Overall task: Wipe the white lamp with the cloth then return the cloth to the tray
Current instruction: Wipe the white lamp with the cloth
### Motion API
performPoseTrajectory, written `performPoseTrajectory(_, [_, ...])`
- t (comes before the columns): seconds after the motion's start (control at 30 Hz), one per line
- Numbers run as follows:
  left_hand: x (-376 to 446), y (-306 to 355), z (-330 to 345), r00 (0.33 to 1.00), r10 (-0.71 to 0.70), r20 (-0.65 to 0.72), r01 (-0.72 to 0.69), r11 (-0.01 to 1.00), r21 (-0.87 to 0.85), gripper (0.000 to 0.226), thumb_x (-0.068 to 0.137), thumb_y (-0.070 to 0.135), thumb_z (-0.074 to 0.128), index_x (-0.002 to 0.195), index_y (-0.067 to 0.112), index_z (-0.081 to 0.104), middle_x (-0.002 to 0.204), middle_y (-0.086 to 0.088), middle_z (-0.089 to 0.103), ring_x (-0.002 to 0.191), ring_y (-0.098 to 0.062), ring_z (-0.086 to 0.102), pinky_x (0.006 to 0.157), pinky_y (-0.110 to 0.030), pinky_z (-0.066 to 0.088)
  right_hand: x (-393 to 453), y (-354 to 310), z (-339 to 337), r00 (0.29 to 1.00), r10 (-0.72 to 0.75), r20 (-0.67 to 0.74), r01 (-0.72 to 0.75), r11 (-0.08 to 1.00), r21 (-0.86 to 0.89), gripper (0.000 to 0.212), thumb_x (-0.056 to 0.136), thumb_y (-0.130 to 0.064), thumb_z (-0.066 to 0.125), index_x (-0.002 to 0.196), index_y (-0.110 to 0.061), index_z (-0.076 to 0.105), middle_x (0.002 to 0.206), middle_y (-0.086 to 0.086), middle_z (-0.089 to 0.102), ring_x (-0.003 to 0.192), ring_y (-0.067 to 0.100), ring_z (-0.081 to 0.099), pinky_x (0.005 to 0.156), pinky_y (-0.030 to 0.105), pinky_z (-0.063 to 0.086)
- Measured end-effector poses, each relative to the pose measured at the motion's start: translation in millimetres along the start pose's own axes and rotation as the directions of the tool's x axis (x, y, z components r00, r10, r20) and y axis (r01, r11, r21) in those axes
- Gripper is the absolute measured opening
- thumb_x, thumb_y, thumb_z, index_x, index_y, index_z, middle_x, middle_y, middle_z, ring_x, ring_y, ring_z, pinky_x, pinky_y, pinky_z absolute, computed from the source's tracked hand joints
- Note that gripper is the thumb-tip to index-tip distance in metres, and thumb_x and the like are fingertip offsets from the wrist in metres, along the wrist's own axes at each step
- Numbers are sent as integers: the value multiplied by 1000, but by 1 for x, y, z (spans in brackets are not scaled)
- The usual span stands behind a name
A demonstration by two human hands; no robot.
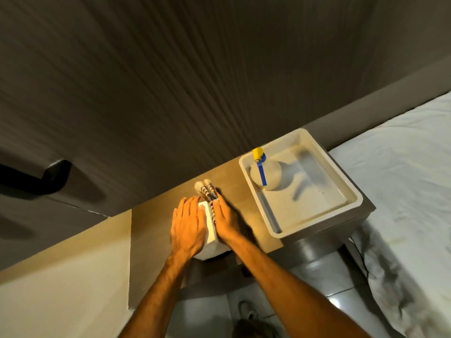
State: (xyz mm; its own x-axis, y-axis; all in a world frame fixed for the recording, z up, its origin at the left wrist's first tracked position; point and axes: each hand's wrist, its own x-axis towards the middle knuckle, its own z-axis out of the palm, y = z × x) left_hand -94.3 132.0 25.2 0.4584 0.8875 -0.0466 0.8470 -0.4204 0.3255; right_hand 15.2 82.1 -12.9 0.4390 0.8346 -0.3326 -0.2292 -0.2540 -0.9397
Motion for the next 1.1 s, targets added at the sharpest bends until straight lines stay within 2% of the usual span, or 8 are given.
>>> performPoseTrajectory(0.17, [3, -1, 2, 1000, -2, 10, 2, 1000, -9, 50, 103, 41, 25, 148, 21, 38, 157, -7, 43, 152, -27, 29, 128, -55, 15, -30, 34, -10, 996, 73, -60, -74, 997, -10, 41, 108, -34, 38, 149, -30, 44, 133, 3, 61, 122, 13, 61, 86, 20, 45])
performPoseTrajectory(0.27, [4, -3, 4, 1000, 8, 1, -8, 1000, 5, 53, 103, 42, 21, 149, 22, 37, 159, -6, 41, 154, -25, 24, 129, -52, 10, -70, 46, 4, 993, 107, -47, -101, 988, 119, 39, 105, -42, 41, 143, -43, 49, 125, -4, 67, 108, -2, 67, 84, 17, 55])
performPoseTrajectory(0.4, [4, -5, 3, 999, 34, -8, -34, 999, 36, 62, 101, 50, 12, 150, 20, 37, 159, -6, 40, 155, -26, 21, 128, -53, 10, -33, 22, 11, 995, 76, -59, -66, 985, 156, 44, 103, -51, 40, 140, -34, 55, 125, -2, 69, 103, 8, 69, 92, 33, 59])
performPoseTrajectory(0.6, [4, -3, 5, 1000, 2, -12, -2, 998, 63, 57, 102, 45, 17, 149, 20, 38, 158, -7, 42, 154, -27, 24, 128, -54, 10, -5, 23, -6, 996, 70, -56, -72, 997, -30, 39, 108, -34, 39, 143, -24, 53, 122, -2, 63, 91, -3, 62, 66, 5, 47])
performPoseTrajectory(0.7, [4, -1, 5, 1000, 3, -17, -2, 997, 74, 57, 101, 44, 18, 148, 18, 39, 158, -8, 43, 154, -28, 25, 128, -55, 13, -54, 48, -1, 984, 138, -117, -133, 990, 47, 37, 107, -36, 41, 140, -29, 55, 119, -6, 67, 113, 9, 66, 76, 10, 50])
performPoseTrajectory(0.83, [3, -1, 3, 1000, 10, -27, -8, 997, 76, 58, 102, 43, 14, 147, 19, 40, 158, -7, 43, 154, -26, 23, 128, -55, 13, -80, 28, 6, 998, 44, -48, -41, 996, 76, 34, 105, -46, 41, 133, -64, 46, 107, -39, 58, 99, -16, 62, 75, 6, 51])
performPoseTrajectory(0.93, [2, 0, 3, 1000, 16, -20, -15, 997, 70, 60, 102, 46, 11, 146, 19, 40, 158, -6, 42, 155, -26, 22, 128, -57, 13, -32, 3, 7, 1000, -10, -6, 10, 1000, 4, 44, 106, -48, 37, 148, -39, 45, 127, -16, 60, 113, 3, 59, 95, 22, 49])
performPoseTrajectory(1.1, [2, 1, 1, 1000, 6, 2, -6, 995, 95, 60, 100, 44, 16, 147, 16, 40, 158, -8, 42, 154, -28, 23, 128, -57, 13, -4, 6, -4, 992, 111, -63, -112, 994, -13, 37, 107, -39, 40, 135, -24, 59, 108, -4, 64, 87, 4, 62, 57, 7, 41])
